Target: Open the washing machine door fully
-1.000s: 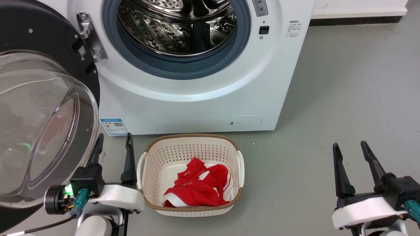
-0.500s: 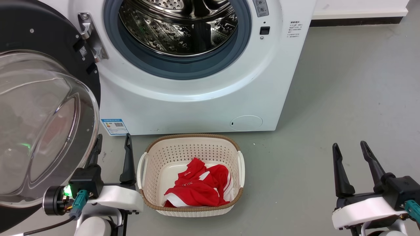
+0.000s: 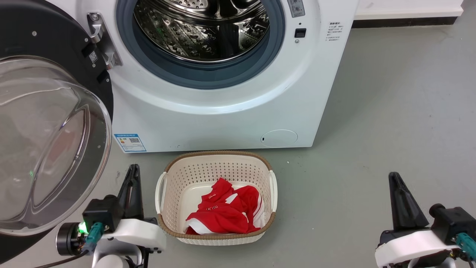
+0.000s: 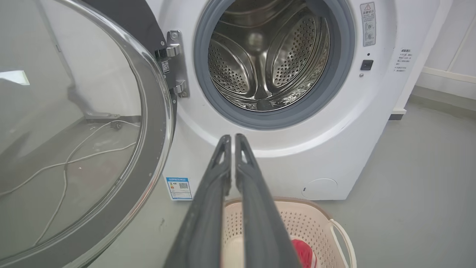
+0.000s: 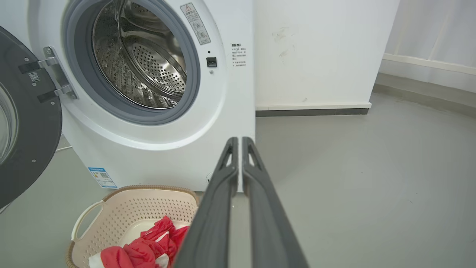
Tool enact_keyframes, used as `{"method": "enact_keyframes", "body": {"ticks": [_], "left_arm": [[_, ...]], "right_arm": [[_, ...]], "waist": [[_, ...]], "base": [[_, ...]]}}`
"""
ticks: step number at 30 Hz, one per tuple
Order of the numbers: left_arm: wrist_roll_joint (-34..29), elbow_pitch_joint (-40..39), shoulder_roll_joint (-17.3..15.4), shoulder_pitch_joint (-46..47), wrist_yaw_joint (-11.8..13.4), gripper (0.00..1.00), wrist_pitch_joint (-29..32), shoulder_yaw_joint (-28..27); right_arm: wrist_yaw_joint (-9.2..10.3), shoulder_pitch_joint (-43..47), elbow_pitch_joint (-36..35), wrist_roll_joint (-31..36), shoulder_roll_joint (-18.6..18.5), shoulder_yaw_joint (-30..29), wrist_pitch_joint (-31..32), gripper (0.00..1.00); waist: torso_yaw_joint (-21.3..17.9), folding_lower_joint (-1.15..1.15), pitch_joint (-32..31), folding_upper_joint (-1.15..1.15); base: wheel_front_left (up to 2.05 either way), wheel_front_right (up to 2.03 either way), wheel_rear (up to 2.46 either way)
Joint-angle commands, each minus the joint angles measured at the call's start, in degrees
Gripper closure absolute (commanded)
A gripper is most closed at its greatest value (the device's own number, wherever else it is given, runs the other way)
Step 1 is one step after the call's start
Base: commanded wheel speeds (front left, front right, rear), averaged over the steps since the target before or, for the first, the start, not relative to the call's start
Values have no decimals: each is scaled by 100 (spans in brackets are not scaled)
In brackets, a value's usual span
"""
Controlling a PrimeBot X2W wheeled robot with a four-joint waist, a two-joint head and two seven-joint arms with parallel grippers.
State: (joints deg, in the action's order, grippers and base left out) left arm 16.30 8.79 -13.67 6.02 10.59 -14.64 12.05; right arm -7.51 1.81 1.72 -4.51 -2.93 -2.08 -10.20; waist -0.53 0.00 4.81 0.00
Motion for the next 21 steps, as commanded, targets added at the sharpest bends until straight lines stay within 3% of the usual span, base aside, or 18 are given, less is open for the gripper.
{"method": "enact_keyframes", "body": {"ticks": [1, 21], "left_arm": [[301, -69, 5, 73, -59, 100, 62, -87], [2251, 116, 236, 83, -517, 100, 556, -498]], "right_arm": [[0, -56, -77, -350, -8, 22, 22, 100], [1, -290, 279, -2696, -143, 53, 334, 100]], "waist": [[2, 0, -9, 0], [10, 0, -84, 0]], "base": [[0, 0, 0], [0, 0, 0]]}}
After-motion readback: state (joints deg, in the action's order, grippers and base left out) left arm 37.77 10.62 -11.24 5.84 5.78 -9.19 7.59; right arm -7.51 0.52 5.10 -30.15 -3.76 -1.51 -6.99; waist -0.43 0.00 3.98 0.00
